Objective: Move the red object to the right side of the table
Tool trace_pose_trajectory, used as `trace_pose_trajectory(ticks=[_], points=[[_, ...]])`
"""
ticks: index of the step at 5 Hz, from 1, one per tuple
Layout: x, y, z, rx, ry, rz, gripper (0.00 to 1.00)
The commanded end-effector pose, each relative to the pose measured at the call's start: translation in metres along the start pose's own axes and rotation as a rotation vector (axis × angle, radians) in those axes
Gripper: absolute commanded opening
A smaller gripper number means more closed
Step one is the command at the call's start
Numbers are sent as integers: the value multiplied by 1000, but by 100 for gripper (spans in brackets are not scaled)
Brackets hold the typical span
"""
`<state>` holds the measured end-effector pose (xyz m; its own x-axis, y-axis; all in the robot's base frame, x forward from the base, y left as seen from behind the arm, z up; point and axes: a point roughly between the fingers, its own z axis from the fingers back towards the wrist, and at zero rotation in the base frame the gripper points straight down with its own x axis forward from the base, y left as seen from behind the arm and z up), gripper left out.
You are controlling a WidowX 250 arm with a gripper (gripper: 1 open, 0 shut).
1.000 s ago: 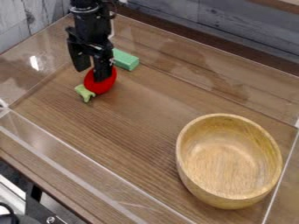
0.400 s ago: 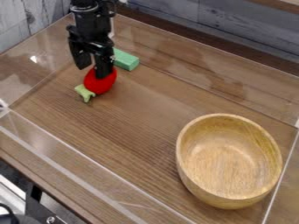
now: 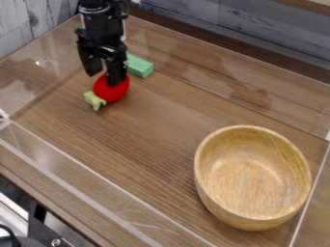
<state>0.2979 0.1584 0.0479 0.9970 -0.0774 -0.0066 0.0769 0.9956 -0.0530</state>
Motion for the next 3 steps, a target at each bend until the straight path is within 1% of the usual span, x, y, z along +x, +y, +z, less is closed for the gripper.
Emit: trace_pose_trajectory(ticks=[1, 3], points=[[7, 10, 15, 33, -53, 19, 100], [10, 13, 11, 31, -53, 34, 100]])
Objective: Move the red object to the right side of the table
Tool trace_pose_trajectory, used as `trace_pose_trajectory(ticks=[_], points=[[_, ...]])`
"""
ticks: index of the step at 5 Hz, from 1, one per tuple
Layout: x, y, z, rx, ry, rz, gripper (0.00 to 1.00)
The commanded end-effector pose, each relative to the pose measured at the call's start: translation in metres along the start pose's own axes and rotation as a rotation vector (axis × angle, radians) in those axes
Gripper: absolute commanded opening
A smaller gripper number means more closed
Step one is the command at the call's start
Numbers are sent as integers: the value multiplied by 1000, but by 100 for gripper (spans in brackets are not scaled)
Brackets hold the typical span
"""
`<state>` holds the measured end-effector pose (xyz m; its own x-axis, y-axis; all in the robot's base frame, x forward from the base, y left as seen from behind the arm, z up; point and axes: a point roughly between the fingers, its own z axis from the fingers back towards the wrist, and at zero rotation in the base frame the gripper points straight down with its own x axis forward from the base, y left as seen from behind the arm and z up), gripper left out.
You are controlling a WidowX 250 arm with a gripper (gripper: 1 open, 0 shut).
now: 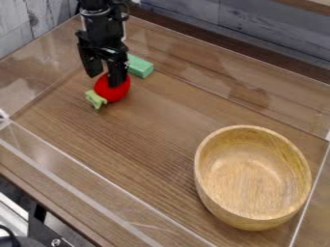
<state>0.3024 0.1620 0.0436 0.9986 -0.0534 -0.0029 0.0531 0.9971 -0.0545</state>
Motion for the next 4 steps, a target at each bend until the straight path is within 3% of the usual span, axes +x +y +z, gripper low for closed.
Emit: trace_pose_trajectory(ticks=[1, 2, 3, 4], points=[[7, 10, 13, 30, -48, 18, 100], [9, 10, 5, 29, -38, 18, 100], [10, 11, 0, 28, -29, 22, 0], [10, 9, 2, 26, -30, 28, 0]])
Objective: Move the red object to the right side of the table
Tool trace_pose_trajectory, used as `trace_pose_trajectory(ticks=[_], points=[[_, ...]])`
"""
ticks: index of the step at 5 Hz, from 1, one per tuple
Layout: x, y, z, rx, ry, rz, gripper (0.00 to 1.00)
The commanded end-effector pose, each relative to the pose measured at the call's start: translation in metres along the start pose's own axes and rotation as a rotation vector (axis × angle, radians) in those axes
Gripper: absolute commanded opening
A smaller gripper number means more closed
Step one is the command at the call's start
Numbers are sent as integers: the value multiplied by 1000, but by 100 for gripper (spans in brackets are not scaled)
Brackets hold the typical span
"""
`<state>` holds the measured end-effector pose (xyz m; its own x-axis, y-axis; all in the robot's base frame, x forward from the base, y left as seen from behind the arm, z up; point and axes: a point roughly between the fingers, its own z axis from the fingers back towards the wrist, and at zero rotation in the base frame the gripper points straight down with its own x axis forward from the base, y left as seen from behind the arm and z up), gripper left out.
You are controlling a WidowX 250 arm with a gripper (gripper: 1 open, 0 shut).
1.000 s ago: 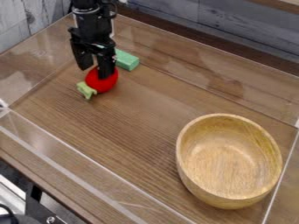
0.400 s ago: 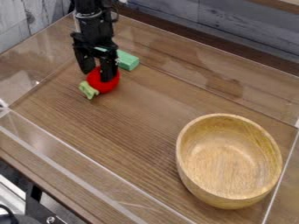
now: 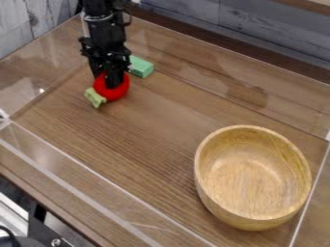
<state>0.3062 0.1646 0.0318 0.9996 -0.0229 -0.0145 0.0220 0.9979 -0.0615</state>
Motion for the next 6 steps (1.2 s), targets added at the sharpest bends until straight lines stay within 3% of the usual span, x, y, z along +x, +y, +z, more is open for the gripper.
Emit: trace_pose_trajectory(ticks=[1, 4, 6], points=[[9, 2, 24, 31, -55, 6, 0], [19, -15, 65, 24, -112, 28, 0], [25, -6, 40, 38, -81, 24, 0]])
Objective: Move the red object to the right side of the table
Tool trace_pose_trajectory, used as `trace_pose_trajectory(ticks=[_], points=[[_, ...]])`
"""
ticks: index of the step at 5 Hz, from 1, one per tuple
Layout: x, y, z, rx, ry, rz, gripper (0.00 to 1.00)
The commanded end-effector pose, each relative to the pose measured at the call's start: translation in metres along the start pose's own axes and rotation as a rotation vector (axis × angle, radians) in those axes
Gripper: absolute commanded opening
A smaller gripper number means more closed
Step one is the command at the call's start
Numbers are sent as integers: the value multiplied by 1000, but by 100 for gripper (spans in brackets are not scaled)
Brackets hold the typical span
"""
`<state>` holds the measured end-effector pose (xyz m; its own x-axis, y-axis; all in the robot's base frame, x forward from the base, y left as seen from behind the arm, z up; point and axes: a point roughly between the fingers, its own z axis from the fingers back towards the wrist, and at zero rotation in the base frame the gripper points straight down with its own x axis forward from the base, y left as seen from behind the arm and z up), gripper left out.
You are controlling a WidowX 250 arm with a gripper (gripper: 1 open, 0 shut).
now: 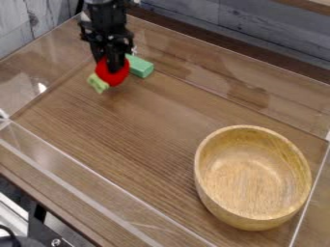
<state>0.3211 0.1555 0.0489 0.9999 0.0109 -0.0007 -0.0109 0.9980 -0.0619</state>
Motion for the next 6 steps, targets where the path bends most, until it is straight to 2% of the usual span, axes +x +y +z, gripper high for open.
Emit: trace_pose_trajectory(ticks=[1, 6], points=[[10, -5, 21, 33, -58, -24, 0], [11, -23, 16, 21, -25, -53, 0]])
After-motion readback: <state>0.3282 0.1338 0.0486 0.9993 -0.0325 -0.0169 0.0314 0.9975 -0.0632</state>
